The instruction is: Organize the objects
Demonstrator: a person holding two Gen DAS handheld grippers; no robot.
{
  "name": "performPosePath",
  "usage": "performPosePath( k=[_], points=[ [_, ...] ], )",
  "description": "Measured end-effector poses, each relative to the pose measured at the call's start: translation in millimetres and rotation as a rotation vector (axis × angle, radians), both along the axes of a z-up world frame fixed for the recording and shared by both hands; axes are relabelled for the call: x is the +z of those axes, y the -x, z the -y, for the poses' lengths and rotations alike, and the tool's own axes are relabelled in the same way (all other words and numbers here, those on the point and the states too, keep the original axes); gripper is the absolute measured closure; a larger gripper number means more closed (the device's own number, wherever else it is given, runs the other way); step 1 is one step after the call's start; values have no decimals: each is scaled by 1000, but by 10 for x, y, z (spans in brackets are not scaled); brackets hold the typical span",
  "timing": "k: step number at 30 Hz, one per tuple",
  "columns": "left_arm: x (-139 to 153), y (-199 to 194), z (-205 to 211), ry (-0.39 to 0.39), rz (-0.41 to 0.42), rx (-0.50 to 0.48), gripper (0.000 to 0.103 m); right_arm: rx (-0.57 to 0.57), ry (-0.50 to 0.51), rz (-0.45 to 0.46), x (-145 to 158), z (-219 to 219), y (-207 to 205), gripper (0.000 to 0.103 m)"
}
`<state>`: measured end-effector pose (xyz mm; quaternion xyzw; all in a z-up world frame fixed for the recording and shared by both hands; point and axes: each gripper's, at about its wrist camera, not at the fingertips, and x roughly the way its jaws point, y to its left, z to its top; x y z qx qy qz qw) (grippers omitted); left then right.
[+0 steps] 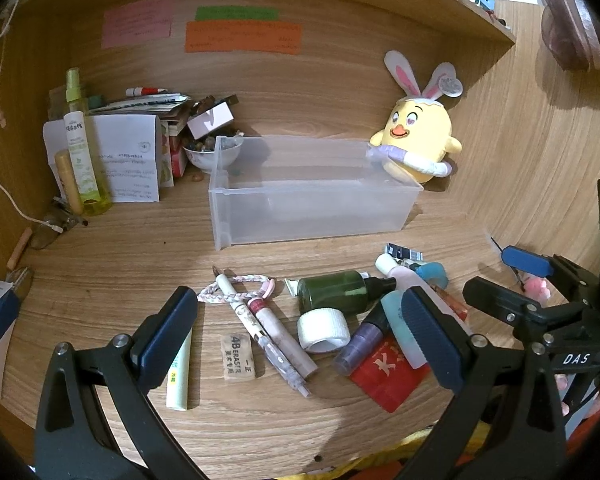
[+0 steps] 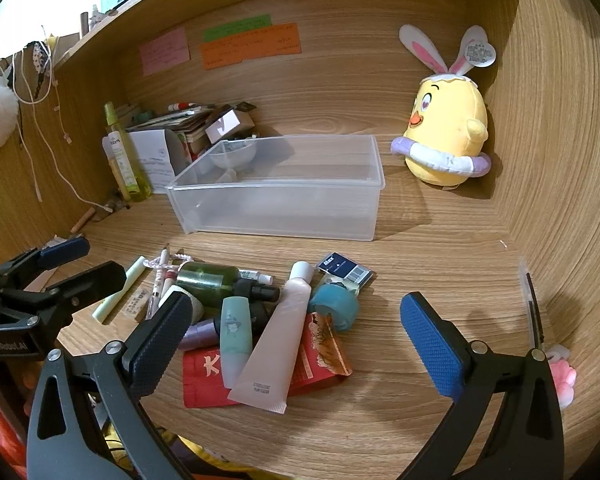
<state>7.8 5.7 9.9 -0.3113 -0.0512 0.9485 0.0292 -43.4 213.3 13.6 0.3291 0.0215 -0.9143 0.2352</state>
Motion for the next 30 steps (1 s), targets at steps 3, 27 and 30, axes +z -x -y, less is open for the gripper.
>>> performPosePath(
  k=[3,27,30],
  points=[
    [-15,6,-17,2,4,-5,0,0,-6,-1,-22,-1,15,0],
    [-480,168,751,-70,158,141,36,-15,-80,66,-230,-151,246,44],
    [-608,204,795,-53,200,153,42,12,-108,55,-299,-56,227,50]
  ],
)
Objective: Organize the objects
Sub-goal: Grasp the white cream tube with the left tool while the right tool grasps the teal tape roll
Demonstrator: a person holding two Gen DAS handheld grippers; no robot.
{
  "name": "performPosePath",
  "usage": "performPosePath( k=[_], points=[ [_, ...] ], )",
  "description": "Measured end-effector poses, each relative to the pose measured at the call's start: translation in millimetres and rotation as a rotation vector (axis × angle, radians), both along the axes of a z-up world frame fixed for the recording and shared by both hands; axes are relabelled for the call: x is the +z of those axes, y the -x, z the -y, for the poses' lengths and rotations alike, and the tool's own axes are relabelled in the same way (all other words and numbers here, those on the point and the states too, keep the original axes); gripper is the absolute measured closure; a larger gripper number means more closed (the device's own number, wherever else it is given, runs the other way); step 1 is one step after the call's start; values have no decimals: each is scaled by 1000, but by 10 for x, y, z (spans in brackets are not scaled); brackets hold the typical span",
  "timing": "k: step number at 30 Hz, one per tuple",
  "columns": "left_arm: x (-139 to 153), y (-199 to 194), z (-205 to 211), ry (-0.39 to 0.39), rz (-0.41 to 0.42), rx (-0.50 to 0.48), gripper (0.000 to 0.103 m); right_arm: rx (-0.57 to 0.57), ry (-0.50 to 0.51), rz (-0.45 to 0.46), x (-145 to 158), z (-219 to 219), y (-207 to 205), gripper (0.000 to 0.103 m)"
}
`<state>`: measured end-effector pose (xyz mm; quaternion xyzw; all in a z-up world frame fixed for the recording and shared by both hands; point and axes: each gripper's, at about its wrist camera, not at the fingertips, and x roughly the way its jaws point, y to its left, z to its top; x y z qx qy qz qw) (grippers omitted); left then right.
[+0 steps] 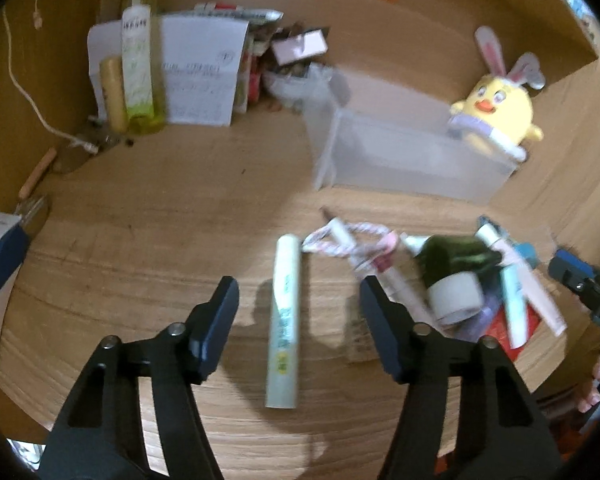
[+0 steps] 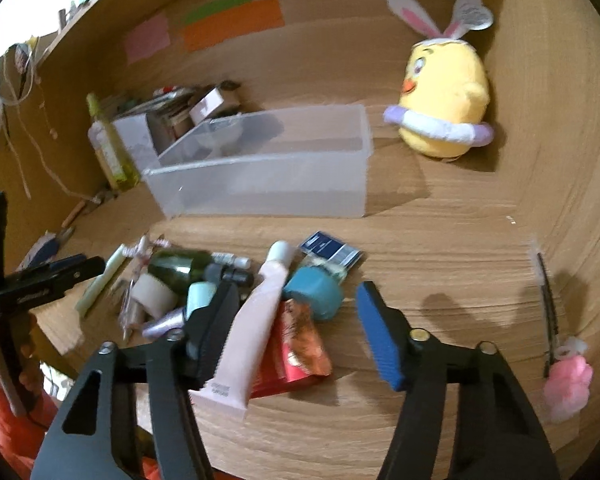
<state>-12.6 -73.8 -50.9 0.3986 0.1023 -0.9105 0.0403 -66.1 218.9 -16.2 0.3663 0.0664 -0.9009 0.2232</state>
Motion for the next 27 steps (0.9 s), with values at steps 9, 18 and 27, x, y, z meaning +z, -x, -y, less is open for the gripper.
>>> performPosePath(
  k=[9,18,27],
  points=[
    [-109,166,11,50,40,-9,58,64,-89,9,-148,329,152,67],
    [-109,345,-27,90,48,-51,83,96,-33,88,-106,436,475,67],
    [-97,409,13,67,41,-59,88,107,-97,103,-144,548,740,67]
  ],
)
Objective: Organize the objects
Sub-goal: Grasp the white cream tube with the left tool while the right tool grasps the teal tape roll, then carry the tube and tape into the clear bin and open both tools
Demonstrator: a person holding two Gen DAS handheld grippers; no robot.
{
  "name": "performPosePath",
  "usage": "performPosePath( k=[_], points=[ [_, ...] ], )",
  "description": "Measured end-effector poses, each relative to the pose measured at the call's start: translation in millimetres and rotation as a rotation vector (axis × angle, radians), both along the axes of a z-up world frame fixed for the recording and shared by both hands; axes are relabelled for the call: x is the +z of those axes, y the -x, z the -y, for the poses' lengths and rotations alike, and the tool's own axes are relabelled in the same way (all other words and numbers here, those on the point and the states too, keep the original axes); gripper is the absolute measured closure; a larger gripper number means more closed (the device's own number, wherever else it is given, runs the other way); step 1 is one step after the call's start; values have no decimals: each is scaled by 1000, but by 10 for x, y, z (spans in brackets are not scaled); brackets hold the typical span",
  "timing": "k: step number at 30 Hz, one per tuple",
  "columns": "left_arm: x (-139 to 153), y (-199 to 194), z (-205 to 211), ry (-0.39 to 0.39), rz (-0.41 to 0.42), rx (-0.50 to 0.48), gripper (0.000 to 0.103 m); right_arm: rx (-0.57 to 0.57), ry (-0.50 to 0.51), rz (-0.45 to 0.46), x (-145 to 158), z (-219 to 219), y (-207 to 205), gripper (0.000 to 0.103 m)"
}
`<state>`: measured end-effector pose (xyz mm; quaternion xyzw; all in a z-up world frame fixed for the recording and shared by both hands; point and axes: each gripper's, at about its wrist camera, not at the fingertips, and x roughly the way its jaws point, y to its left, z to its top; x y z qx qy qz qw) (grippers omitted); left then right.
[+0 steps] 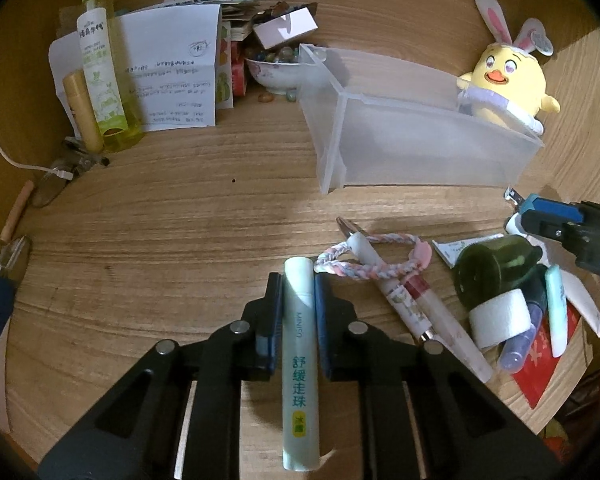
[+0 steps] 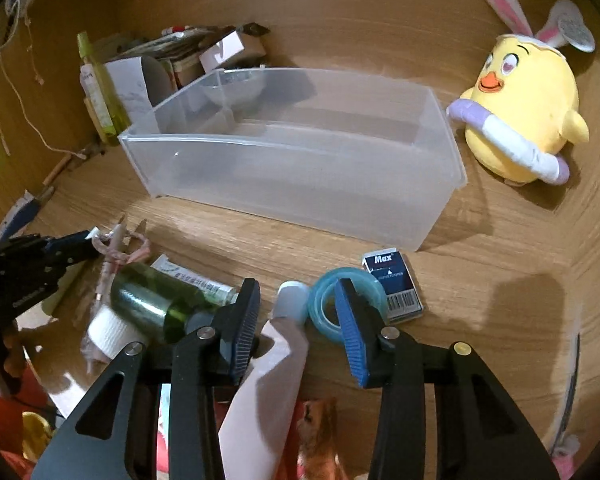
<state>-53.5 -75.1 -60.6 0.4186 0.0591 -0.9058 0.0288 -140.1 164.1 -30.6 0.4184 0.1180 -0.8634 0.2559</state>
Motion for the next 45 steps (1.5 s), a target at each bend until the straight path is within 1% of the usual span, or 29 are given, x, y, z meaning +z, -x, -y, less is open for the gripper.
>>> performPosePath(
  k=[4,5,6,7,10,13,17,20,25,30,34,36,39,42,45],
  points=[
    [3,6,21,-14,-6,0,88,-22,5,-7,21,-95,10,68],
    [11,5,24,-18,-8,-3,88,-27,3,-8,13,-125,15,75],
    [22,3,27,-21,-13,-4,88,-34,-5,0,-9,-157,32,86],
    [35,3,28,-21,-17,-4,88,-38,-3,16,-33,-191,53,90],
    [105,-15,35,-30,-40,0,88,-53,31,33,-44,-289,107,93],
    [193,-35,37,-36,-66,7,88,-66,39,25,-51,-310,126,94],
    [365,-46,24,-46,-109,13,88,-85,41,-37,36,-336,65,94],
    [524,-35,-9,-53,-146,7,88,-94,85,-97,206,-422,-24,94],
    [772,47,-127,-30,-200,-10,88,-98,152,-153,456,-512,-75,94],
    [1030,194,-221,-33,-244,-37,88,-94,208,-199,724,-553,-7,94],
    [1270,329,-256,-38,-287,-46,88,-80,224,-250,944,-490,88,94],
    [1393,414,-275,-36,-308,-50,88,-71,233,-259,1014,-432,153,94],
    [1487,571,-289,-49,-309,-62,88,-49,237,-253,1070,-339,287,94],
    [1486,744,-303,-41,-292,-55,88,-34,219,-226,1030,-218,443,94],
    [1393,930,-300,-33,-253,-46,88,-22,189,-179,909,-118,629,94]
  ],
)
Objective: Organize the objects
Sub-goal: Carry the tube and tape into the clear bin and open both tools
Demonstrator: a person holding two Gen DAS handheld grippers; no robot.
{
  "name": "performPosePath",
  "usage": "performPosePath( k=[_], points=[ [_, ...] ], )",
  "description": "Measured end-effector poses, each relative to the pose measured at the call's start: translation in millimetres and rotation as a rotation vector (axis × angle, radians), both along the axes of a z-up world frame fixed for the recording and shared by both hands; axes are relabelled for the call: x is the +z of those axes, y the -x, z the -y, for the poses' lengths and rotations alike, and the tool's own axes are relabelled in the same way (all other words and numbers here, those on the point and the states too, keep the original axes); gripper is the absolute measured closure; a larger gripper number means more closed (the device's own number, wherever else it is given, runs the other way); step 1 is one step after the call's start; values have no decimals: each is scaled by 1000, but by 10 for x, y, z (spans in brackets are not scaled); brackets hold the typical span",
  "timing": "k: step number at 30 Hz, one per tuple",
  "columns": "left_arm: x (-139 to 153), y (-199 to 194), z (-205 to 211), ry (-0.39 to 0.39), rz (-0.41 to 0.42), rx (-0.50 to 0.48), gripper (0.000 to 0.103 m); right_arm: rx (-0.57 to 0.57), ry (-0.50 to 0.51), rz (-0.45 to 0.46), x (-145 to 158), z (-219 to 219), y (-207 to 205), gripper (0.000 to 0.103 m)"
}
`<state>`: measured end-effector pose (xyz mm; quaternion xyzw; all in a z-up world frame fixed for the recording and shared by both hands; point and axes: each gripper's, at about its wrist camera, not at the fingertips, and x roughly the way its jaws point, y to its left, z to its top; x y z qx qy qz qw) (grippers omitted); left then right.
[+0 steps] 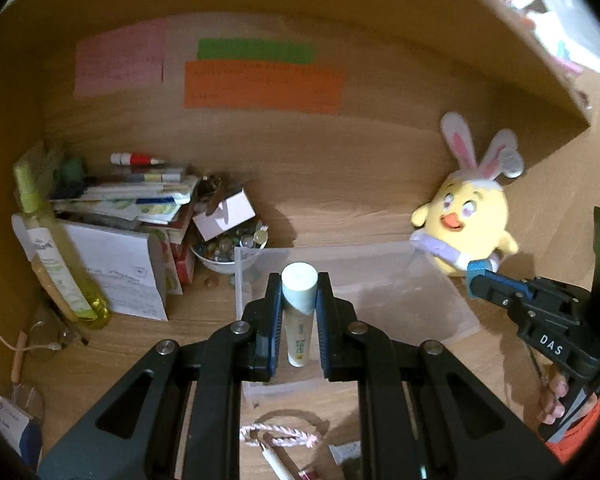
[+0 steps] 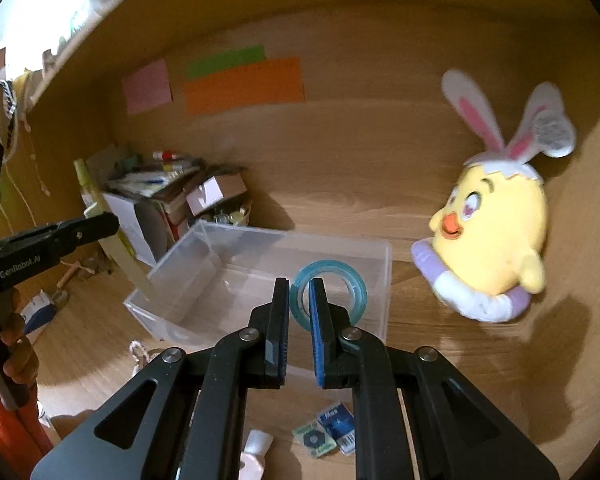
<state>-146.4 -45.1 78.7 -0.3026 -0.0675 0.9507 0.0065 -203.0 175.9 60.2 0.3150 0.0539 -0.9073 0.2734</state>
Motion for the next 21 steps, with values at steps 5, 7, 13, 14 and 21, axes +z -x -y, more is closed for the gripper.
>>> performPosePath(
  k=[5,7,13,14,21],
  points=[
    [-278,316,-1,12,108,-5,88,24,-81,87,-256,206,270,94],
    [-381,405,-22,28,144,-8,88,46,-113,128,-371,290,356,94],
    [-611,642,-77,51,224,-26,88,90,-213,218,-661,531,552,94],
    [-627,677,-84,56,228,-23,88,94,-223,234,-700,564,590,94],
    [-672,769,-123,51,254,-51,81,103,-233,300,-806,684,717,93]
  ],
)
